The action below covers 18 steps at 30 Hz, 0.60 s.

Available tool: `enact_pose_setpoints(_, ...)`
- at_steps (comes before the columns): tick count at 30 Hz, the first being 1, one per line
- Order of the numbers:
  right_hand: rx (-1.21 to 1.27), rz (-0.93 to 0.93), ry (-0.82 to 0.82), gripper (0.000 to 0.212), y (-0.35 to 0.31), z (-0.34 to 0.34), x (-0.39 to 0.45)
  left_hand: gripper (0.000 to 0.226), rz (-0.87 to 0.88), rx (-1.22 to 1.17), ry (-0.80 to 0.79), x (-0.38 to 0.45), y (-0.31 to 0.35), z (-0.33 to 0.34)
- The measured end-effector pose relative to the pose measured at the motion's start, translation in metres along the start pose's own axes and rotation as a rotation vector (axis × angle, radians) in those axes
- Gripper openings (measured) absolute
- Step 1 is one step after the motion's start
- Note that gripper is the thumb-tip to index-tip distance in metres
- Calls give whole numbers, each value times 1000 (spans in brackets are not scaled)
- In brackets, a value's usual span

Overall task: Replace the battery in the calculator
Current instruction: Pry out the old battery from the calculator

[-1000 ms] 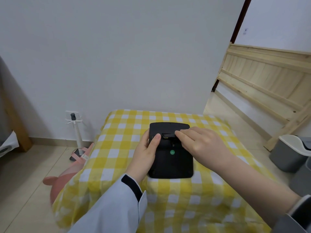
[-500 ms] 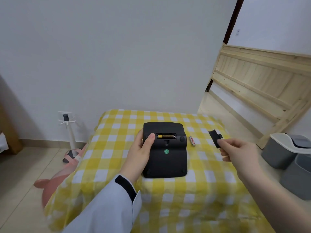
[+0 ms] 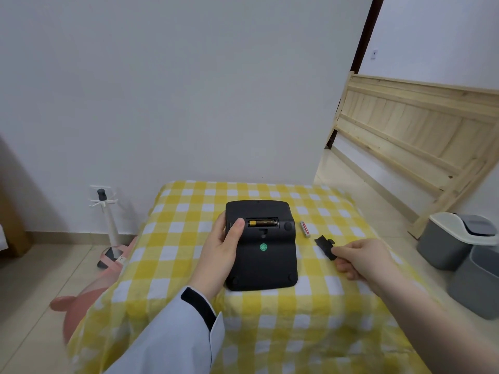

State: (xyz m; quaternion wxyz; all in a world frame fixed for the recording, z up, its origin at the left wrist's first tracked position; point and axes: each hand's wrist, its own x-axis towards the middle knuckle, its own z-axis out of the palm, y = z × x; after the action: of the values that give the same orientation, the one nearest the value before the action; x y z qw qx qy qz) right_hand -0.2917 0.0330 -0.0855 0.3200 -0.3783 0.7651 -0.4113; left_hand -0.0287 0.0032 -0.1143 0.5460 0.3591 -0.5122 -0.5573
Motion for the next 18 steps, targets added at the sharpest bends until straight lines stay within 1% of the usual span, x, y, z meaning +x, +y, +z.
enact_pose_setpoints(3,-52,4,7,14,2,1,1,37,-8,-3,7,0,-1,1)
enact_pose_setpoints(6,-122,-16,17,15,1,0,0,27,-11,5,9,1,-2,0)
enact_pose_setpoints(8,-198,-70,58,15,-1,0,-4,27,-2,5,8,1,-2,0)
enact_pose_setpoints(10,-316,-189,150,11,-7,2,-11,36,-4,10,12,1,-1,0)
enact_pose_setpoints(12,-358,-332,234,8,-19,10,-23,33,-5,12,9,1,-1,0)
enact_pose_setpoints(14,-294,-468,235,7,-35,23,-39,29,-1,13,3,1,-1,0)
enact_pose_setpoints(16,-233,-580,206,6,-50,39,-55,35,10,10,6,1,0,1)
enact_pose_setpoints(18,-230,-664,197,12,-61,57,-69,37,25,12,19,0,-1,1)
